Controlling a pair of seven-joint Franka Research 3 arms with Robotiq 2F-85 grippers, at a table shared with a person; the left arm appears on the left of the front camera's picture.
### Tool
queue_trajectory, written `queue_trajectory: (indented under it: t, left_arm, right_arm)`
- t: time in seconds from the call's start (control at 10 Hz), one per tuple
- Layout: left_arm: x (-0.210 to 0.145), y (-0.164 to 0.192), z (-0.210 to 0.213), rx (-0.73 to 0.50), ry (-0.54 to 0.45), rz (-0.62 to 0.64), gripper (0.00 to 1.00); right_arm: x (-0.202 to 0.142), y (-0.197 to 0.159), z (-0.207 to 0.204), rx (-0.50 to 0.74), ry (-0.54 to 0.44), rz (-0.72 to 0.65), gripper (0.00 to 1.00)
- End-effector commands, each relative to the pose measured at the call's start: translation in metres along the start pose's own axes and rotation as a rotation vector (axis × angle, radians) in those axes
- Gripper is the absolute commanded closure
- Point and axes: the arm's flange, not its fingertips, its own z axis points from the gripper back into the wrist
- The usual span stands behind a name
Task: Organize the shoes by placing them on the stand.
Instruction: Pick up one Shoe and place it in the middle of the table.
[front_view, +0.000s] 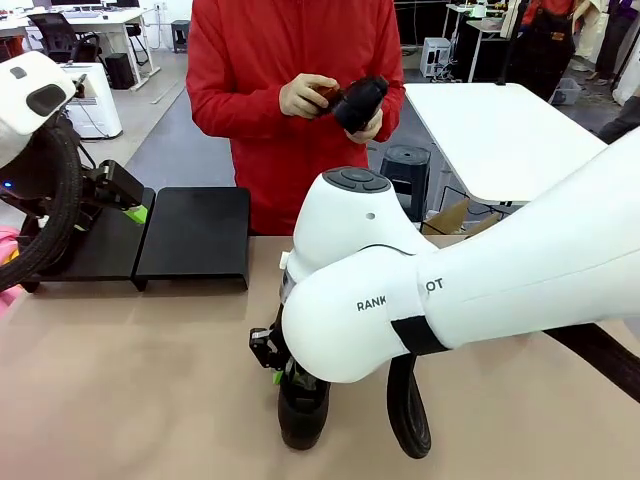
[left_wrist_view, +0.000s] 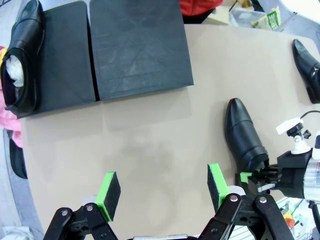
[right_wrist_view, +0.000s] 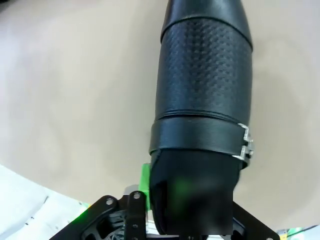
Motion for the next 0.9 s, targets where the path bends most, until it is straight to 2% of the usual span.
queue_trajectory:
  t: [0.0, 0.1, 0.2, 0.5, 0.6, 0.8]
  left_arm:
    - [0.001, 0.003, 0.000, -0.001, -0.001, -0.013, 0.10]
    - [0.001, 0.003, 0.000, -0.001, -0.001, -0.013, 0.10]
    - [0.001, 0.003, 0.000, -0.001, -0.001, -0.013, 0.10]
    - [0.001, 0.003, 0.000, -0.001, -0.001, -0.013, 0.10]
    - [0.001, 0.003, 0.000, -0.001, -0.001, -0.013, 0.10]
    - [0.001, 0.003, 0.000, -0.001, -0.001, -0.013, 0.10]
  right_arm:
    - [0.001, -0.001, 0.009, 0.026, -0.020, -0.045, 0.28]
    - [0.003, -0.003, 0.015, 0.051, -0.020, -0.052, 0.12]
    - [0.002, -0.005, 0.026, 0.072, -0.019, -0.043, 0.00]
    - [0.000, -0.026, 0.067, 0.094, -0.019, -0.006, 0.00]
    - [0.005, 0.000, 0.038, 0.073, -0.029, -0.049, 0.00]
    - [0.005, 0.000, 0.038, 0.073, -0.029, -0.049, 0.00]
